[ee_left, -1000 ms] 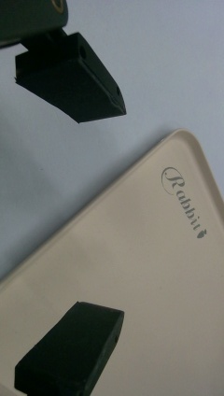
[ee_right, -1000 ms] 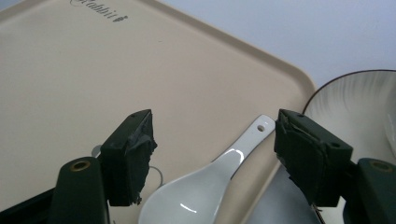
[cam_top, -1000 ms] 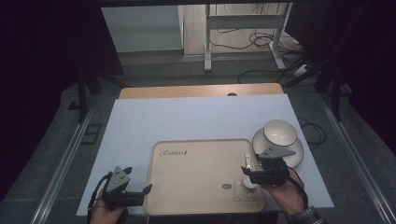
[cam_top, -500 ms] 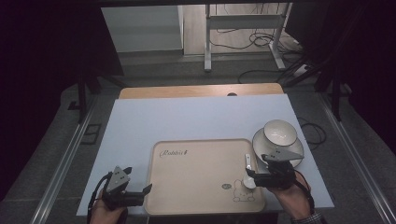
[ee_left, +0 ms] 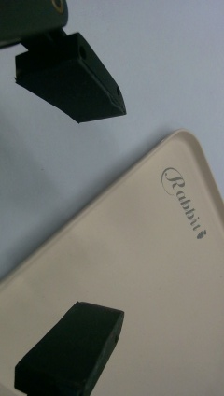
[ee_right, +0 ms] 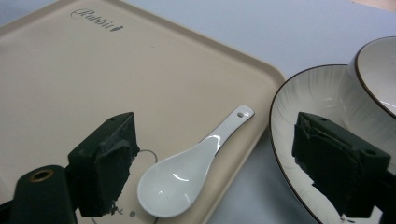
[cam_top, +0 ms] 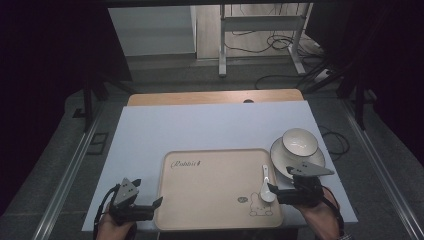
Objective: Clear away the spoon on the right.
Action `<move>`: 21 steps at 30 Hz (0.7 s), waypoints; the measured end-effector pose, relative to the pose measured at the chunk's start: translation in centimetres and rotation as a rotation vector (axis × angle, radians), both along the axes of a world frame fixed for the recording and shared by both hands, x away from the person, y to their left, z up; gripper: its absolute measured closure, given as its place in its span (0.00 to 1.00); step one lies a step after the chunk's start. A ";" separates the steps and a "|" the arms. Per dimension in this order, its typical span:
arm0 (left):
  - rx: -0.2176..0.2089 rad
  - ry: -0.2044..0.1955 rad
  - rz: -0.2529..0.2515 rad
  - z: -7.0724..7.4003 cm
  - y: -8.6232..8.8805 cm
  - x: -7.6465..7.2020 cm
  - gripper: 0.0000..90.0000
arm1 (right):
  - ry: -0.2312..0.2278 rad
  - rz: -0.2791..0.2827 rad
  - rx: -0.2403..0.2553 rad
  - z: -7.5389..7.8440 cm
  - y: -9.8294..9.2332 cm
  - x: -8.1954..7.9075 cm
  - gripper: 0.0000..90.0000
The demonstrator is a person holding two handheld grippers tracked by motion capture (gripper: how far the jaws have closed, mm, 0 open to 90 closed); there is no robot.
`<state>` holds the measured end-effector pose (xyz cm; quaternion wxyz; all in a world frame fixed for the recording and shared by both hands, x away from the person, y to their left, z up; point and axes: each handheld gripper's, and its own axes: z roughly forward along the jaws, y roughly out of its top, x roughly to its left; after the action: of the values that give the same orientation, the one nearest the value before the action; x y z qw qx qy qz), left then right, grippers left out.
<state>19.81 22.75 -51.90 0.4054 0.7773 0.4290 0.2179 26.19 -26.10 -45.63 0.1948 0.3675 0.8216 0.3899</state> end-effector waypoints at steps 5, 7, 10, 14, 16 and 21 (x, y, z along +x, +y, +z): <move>-0.004 0.001 0.001 0.0 0.1 0.0 0.05 | -0.006 -0.004 0.003 0.1 -0.5 -0.5 0.12; -0.004 0.001 0.001 0.0 0.1 0.0 0.05 | -0.005 -0.004 0.003 0.1 -0.5 -0.5 0.12; -0.008 0.000 0.002 0.0 0.1 0.0 0.05 | -0.007 -0.006 0.004 0.0 -0.8 -0.8 0.10; -0.009 0.000 0.002 0.0 0.1 0.0 0.05 | -0.005 -0.007 0.008 -0.1 -1.0 -1.1 0.08; -0.010 0.000 0.003 0.0 0.1 0.0 0.05 | -0.005 -0.011 0.009 -0.1 -1.2 -1.3 0.07; -0.013 0.000 0.003 0.0 0.1 0.0 0.05 | -0.007 -0.013 0.009 -0.3 -1.5 -1.6 0.04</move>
<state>19.82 22.86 -51.91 0.4101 0.7739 0.4316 0.2159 24.58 -27.65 -45.91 0.1985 0.3723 0.8169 0.3934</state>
